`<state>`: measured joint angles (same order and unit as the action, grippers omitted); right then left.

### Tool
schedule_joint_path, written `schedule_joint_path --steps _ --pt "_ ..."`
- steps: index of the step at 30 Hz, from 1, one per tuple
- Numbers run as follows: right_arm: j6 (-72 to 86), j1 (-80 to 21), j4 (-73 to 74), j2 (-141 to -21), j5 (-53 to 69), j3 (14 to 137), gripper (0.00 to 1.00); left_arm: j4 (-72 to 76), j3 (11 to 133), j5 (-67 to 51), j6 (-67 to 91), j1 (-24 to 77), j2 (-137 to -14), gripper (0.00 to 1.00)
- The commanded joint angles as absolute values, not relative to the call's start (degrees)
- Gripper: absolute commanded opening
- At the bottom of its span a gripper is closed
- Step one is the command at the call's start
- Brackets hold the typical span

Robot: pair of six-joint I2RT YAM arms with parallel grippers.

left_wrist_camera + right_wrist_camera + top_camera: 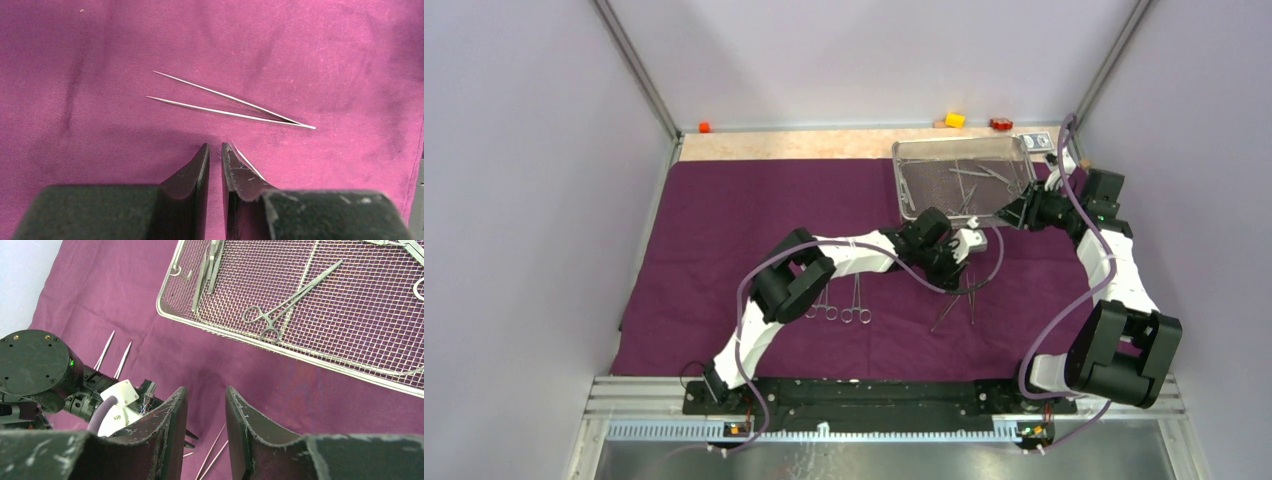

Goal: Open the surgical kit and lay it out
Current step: Pick up the medical item from the surgical kit.

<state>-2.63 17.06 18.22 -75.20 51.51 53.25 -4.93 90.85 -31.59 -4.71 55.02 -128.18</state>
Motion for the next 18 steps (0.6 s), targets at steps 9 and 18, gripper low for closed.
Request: schedule_joint_path --steps 9,18 --pt "-4.31 17.83 17.57 -75.85 52.56 54.35 0.33 -5.76 91.59 -30.58 -5.36 56.57 -127.91 0.19" --pt "-4.31 17.83 17.62 -76.07 52.5 54.4 0.33 -6.22 90.79 -28.92 -3.77 57.04 -127.49 0.11"
